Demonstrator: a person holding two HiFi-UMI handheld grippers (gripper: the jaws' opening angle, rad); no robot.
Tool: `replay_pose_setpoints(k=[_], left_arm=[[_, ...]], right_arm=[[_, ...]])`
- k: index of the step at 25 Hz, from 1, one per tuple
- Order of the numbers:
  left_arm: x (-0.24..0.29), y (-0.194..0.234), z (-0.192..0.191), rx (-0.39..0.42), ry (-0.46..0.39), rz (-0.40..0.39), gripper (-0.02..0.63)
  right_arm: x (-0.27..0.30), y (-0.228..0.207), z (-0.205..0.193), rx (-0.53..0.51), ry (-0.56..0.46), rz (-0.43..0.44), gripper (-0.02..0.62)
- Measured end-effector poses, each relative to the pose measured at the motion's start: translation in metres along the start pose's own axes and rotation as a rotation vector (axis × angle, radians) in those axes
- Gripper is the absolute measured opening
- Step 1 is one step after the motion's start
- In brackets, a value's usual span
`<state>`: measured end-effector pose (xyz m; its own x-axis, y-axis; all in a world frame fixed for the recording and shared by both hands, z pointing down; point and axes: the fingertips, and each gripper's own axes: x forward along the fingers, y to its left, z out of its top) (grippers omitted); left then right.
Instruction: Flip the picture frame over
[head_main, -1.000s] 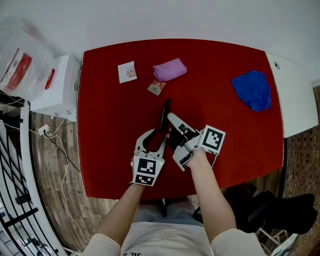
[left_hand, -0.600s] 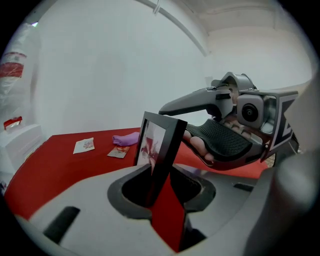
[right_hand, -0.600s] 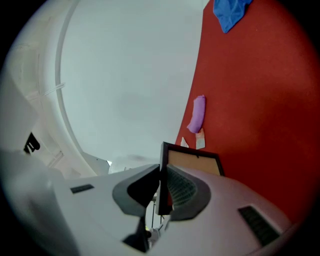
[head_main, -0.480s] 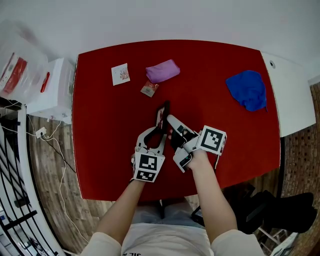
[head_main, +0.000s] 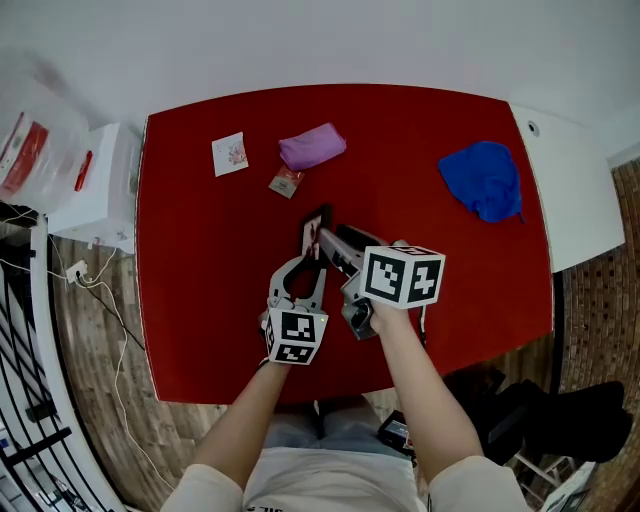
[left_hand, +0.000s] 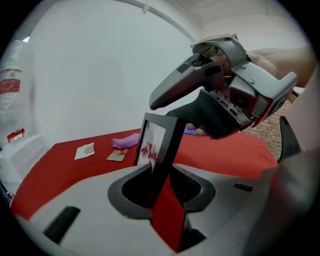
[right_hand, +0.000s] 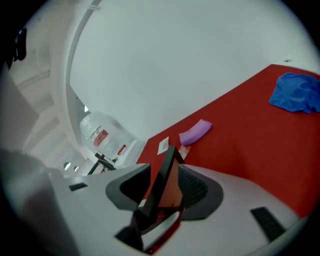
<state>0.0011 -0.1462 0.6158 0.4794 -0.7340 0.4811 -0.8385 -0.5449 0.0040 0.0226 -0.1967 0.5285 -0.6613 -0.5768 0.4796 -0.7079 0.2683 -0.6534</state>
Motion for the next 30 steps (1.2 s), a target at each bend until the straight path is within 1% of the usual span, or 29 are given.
replay_pose_setpoints(k=[2,4,6,8,11,13,16,18,21,22,23,25,26,28,30], left_arm=[[0.001,-0.002,0.0,0.009,0.006,0.007,0.115],[0.002,-0.004,0.0,0.01,0.012,0.0,0.115],[0.003,-0.007,-0.002,0.005,0.023,-0.029,0.117],[0.001,-0.01,-0.004,-0.002,0.029,-0.06,0.14],[-0.014,-0.005,0.0,-0.016,0.005,-0.079,0.141],[-0.023,0.008,0.0,-0.066,-0.003,-0.071,0.141],[-0.019,0.032,-0.012,-0.192,0.04,-0.049,0.14],[-0.011,0.04,-0.019,-0.222,0.071,-0.043,0.14],[0.002,0.039,-0.025,-0.261,0.101,-0.035,0.139],[0.006,0.038,-0.028,-0.274,0.112,-0.026,0.132],[0.009,0.038,-0.031,-0.283,0.123,-0.015,0.11],[0.014,0.037,-0.036,-0.293,0.143,0.007,0.063],[0.015,0.037,-0.038,-0.292,0.149,0.014,0.054],[0.017,0.035,-0.038,-0.275,0.155,0.017,0.052],[0.018,0.033,-0.037,-0.243,0.164,0.019,0.052]], right_arm=[[0.007,0.002,-0.01,-0.009,0.039,0.002,0.15],[0.009,0.001,-0.015,-0.027,0.053,-0.01,0.149],[0.007,-0.006,-0.015,-0.029,0.048,-0.042,0.119],[0.004,-0.019,-0.014,-0.017,0.039,-0.071,0.069],[-0.001,-0.036,-0.017,0.016,0.051,-0.068,0.067],[-0.002,-0.046,-0.017,0.032,0.06,-0.057,0.067],[-0.001,-0.06,-0.016,0.032,0.067,-0.062,0.067],[0.001,-0.068,-0.016,0.019,0.068,-0.082,0.067],[0.005,-0.077,-0.016,-0.016,0.071,-0.119,0.069],[0.006,-0.08,-0.016,-0.027,0.073,-0.13,0.069],[0.006,-0.083,-0.016,-0.036,0.075,-0.14,0.069],[0.006,-0.089,-0.018,-0.051,0.082,-0.163,0.069],[0.006,-0.094,-0.02,-0.06,0.087,-0.177,0.069],[0.005,-0.102,-0.023,-0.09,0.098,-0.207,0.069],[0.006,-0.109,-0.025,-0.144,0.112,-0.239,0.069]])
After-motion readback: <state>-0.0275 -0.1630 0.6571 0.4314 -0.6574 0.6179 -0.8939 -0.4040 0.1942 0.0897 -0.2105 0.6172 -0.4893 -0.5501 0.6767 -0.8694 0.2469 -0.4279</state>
